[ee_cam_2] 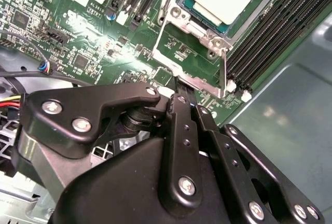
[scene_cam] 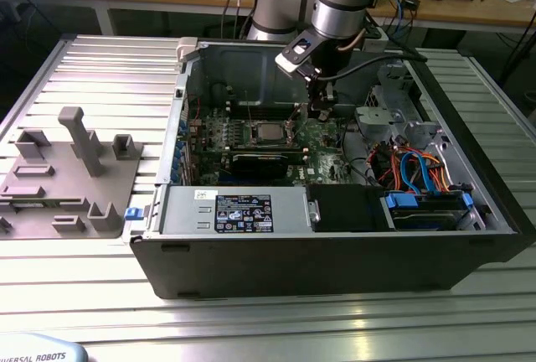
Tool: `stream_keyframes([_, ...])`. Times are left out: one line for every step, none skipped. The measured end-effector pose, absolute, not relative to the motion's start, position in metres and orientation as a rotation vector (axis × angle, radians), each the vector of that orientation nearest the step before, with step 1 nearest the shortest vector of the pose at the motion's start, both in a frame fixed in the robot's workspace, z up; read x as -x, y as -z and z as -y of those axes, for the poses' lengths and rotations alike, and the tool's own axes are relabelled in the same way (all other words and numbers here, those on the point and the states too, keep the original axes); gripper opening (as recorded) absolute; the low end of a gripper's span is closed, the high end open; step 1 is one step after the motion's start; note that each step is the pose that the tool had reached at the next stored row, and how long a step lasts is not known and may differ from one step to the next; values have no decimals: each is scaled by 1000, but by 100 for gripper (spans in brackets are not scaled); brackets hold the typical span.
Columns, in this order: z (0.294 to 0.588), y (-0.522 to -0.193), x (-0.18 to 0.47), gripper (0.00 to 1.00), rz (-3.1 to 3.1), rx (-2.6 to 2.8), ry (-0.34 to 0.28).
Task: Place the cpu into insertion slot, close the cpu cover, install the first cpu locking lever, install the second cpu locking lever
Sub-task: 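Close the cpu cover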
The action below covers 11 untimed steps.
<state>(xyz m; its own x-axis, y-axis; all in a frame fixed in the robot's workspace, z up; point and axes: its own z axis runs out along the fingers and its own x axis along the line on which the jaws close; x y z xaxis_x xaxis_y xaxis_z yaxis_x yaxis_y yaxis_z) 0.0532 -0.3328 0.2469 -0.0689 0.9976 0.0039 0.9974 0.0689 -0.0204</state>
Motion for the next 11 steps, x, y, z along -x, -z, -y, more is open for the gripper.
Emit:
stream_keyframes([333, -247, -53, 11, 2284, 2132, -19])
stream_keyframes([333, -247, -52, 11, 2284, 2132, -18])
stream_keyframes([333, -247, -51, 11, 2284, 2132, -18])
stream_keyframes([333, -247, -51, 11, 2284, 2131, -18])
stream_keyframes([333, -246, -50, 11, 2284, 2131, -17])
stream_keyframes([333, -246, -50, 11, 2283, 2131, -17])
stream_keyframes([333, -246, -49, 11, 2283, 2131, -17])
stream_keyframes([333, -246, -49, 11, 2283, 2131, -16])
stream_keyframes([333, -246, -48, 11, 2283, 2131, -16])
stream_keyframes([333, -246, -46, 11, 2283, 2131, -16])
stream_keyframes([333, -246, -45, 11, 2283, 2131, -16])
